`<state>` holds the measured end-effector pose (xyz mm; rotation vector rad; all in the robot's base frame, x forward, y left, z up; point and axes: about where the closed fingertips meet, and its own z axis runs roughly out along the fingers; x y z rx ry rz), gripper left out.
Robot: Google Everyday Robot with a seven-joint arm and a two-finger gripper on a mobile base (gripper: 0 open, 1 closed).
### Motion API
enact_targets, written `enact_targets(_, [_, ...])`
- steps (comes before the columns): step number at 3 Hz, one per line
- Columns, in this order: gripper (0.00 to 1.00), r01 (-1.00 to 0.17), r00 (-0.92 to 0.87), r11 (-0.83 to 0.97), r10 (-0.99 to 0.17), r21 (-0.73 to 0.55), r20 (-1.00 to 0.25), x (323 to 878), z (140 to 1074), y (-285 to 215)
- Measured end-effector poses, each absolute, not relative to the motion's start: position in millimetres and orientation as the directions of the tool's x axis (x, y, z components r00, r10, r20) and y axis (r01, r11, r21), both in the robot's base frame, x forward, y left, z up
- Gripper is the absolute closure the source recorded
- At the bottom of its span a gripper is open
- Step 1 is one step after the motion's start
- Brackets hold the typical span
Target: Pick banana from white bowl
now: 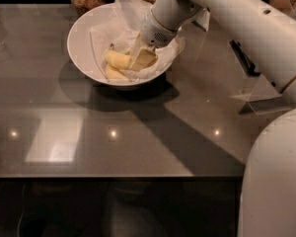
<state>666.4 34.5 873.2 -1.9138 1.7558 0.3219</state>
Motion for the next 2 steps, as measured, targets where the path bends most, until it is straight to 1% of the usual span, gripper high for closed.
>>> enact_targets(1, [1.00, -0.968, 0.164, -0.034, -0.833, -0.248, -0.528, 658, 900, 34])
enact_targets(2, [1.00, -0.954, 0.222, -0.051, -0.786, -0.296, -0.576, 638, 939, 30])
